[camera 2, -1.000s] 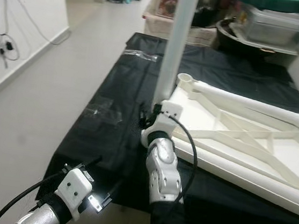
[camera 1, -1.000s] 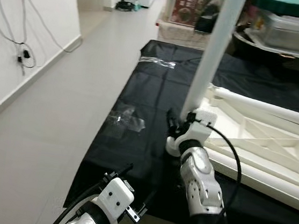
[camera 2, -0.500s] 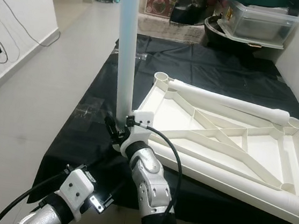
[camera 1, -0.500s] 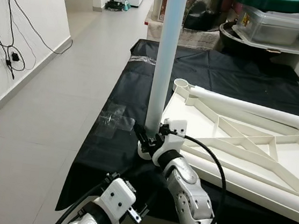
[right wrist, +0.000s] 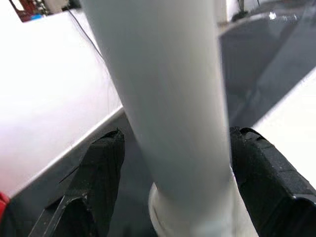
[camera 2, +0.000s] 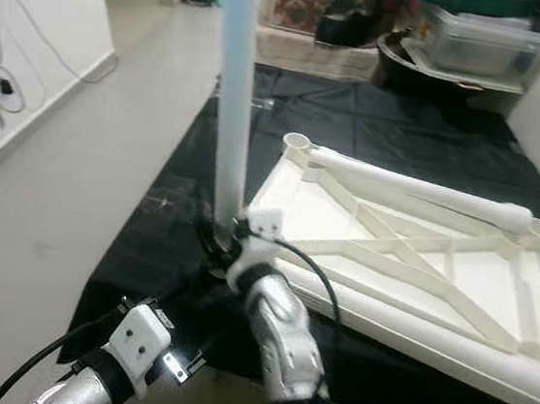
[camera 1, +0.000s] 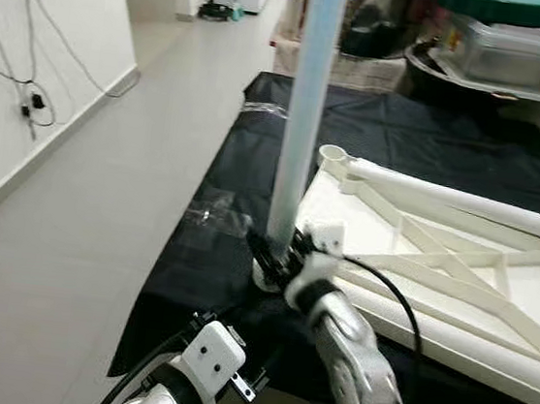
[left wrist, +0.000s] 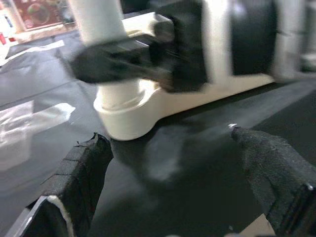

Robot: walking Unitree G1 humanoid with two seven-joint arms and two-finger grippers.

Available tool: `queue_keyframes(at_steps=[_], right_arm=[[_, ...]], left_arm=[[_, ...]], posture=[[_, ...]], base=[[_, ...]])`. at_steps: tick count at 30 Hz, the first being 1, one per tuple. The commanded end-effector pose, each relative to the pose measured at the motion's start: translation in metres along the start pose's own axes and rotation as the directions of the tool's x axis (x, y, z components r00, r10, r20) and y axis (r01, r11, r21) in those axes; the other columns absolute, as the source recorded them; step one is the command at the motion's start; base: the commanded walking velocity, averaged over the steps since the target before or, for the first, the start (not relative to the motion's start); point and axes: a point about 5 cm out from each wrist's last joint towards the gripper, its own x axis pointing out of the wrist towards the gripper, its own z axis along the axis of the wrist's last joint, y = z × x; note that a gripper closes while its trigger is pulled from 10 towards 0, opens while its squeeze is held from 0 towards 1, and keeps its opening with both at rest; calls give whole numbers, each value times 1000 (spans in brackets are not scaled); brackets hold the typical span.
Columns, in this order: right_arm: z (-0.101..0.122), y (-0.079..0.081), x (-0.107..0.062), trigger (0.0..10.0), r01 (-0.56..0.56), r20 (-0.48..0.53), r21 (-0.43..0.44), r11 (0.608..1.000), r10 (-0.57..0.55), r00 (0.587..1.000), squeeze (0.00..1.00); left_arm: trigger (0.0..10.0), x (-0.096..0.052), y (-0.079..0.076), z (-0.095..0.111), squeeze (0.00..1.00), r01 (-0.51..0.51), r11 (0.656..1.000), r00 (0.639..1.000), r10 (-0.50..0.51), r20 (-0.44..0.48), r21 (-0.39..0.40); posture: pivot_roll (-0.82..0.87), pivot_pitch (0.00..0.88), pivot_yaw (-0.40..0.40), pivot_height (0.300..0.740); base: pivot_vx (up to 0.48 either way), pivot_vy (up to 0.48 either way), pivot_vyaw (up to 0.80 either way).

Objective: Building children table

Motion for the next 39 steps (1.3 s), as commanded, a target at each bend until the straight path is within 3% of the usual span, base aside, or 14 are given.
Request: queue_keyframes(at_steps=[1, 2, 9, 14, 21, 31, 39], right_arm=[[6, 0, -5, 10000, -18, 39, -16, 1000, 19, 999, 0], [4, -9, -17, 10000, 11, 46, -78, 997, -8, 999, 0], [4, -18, -33, 10000, 57, 56, -70, 996, -53, 997, 0], [-1, -27, -49, 10000, 205, 75, -87, 975, -199, 977, 0], [-7, -19, -57, 10000, 254, 79, -90, 963, -247, 966, 0], [-9, -15, -59, 10000, 316, 99, -192, 929, -302, 948, 0], [-7, -16, -62, 10000, 347, 106, -208, 915, -331, 938, 0]], left_arm=[[10000, -1, -1, -3, 0, 10, 1000, 1000, -10, -10, -4], [10000, -1, 0, -3, 0, 11, 1000, 1000, -11, -10, -2], [10000, 1, 2, -5, 0, 14, 1000, 1000, -14, -13, 1], [10000, 2, 4, -7, 0, 6, 1000, 1000, -6, -28, 8], [10000, 3, 7, -9, 0, -11, 1000, 999, 12, -46, 10], [10000, 4, 14, -13, 0, -78, 997, 994, 78, -77, 8], [10000, 5, 22, -12, 0, -179, 982, 980, 173, -96, -60]], posture=[[67, 104, -44, 740], [64, 103, -39, 740], [49, 101, -30, 740], [28, 103, -28, 740], [19, 105, -15, 740], [11, 88, -12, 740], [9, 83, -11, 740]], base=[[0, 0, 0], [0, 0, 0], [0, 0, 0], [0, 0, 0], [0, 0, 0], [0, 0, 0], [0, 0, 0]])
